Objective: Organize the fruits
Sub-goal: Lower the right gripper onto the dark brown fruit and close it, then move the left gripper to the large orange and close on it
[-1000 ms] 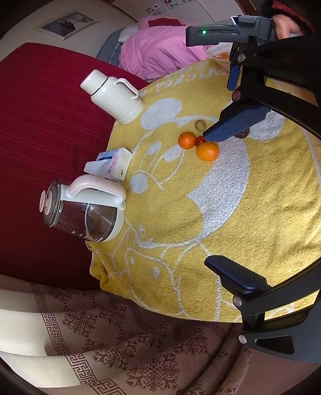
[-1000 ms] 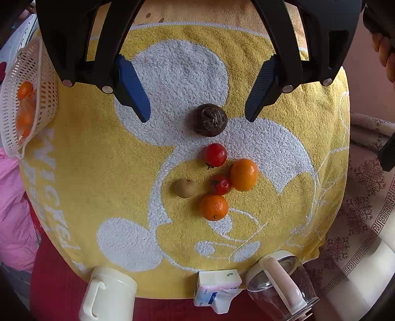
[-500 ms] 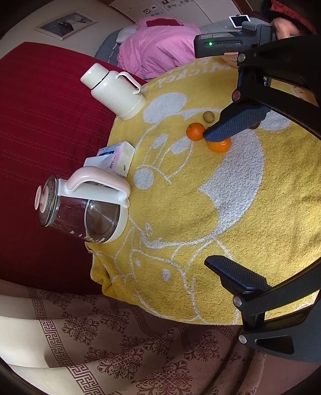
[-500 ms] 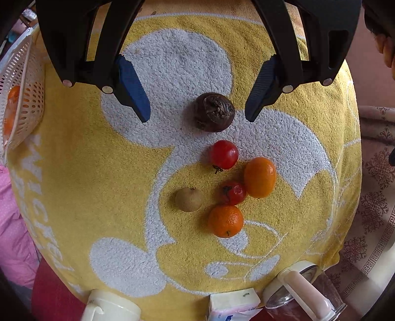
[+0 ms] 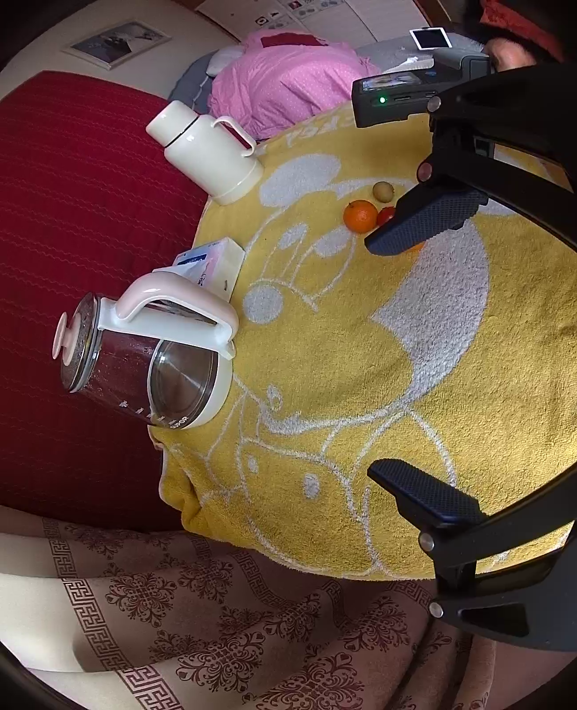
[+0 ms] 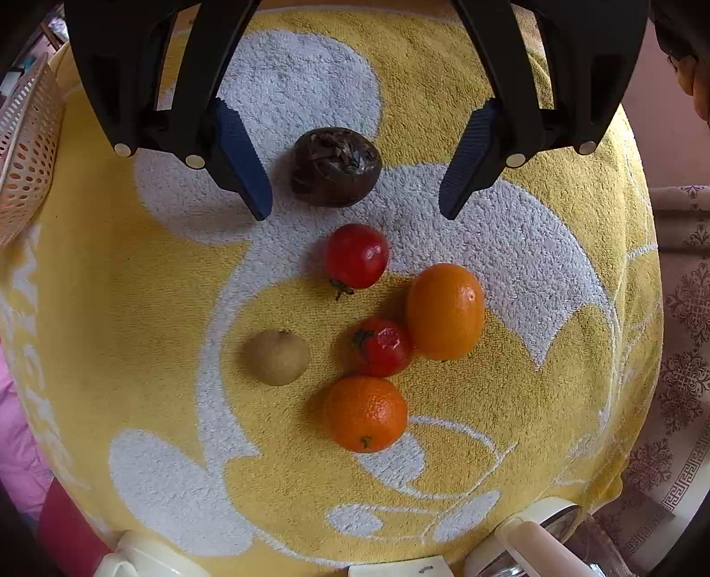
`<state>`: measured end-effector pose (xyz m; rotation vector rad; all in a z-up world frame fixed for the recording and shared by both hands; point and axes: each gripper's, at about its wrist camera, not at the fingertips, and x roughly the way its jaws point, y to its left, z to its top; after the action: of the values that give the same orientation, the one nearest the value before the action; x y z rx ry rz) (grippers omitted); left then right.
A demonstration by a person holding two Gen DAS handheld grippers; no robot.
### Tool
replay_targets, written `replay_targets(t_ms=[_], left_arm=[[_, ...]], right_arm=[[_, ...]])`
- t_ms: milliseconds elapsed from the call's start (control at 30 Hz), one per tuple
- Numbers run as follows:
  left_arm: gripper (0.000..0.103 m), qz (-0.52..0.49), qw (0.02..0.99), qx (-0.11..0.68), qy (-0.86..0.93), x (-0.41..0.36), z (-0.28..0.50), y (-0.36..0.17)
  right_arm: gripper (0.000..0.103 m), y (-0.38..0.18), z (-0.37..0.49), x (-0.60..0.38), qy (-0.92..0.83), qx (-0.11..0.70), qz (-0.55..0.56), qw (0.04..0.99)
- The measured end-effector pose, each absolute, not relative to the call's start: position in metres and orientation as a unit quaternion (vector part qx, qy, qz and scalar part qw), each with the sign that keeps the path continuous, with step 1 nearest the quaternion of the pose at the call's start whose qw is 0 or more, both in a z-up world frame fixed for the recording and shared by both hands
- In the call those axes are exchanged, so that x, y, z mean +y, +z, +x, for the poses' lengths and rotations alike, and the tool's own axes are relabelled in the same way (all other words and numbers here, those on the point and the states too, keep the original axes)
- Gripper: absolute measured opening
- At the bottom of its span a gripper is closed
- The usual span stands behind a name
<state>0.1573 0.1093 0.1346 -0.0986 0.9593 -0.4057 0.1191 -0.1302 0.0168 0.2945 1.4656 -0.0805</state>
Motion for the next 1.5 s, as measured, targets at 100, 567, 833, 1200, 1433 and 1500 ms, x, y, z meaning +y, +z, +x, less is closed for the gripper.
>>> replay_targets(t_ms=[100,567,833,1200,1433,1500], left_arm=[[0.092,-0.05,0.865,0.462,-0.191,0.111,0.164,0.131],[0.092,-0.042,0.854,0.479,-0.199,0.088,0.18,0.115],[0.092,-0.02,0.846,0.49,-0.21,0.068,0.178,0.106],[0.092,-0.001,0.836,0.497,-0.232,0.037,0.174,0.1],[0.092,-0.007,0.835,0.501,-0.229,0.041,0.174,0.099],[0.092,-0.016,0.832,0.507,-0.224,0.044,0.176,0.097]], right_arm=[[0.071,0.011,0.122,-0.126,-0.035,0.674,0.131,0.726],[0.039,0.01,0.121,-0.141,-0.037,0.668,0.118,0.734],[0.038,0.019,0.104,-0.166,-0.041,0.653,0.135,0.744],[0.023,0.046,0.086,-0.19,-0.05,0.627,0.162,0.761],[0.025,0.041,0.088,-0.187,-0.046,0.621,0.166,0.765],[0.031,0.038,0.091,-0.185,-0.043,0.62,0.167,0.766]])
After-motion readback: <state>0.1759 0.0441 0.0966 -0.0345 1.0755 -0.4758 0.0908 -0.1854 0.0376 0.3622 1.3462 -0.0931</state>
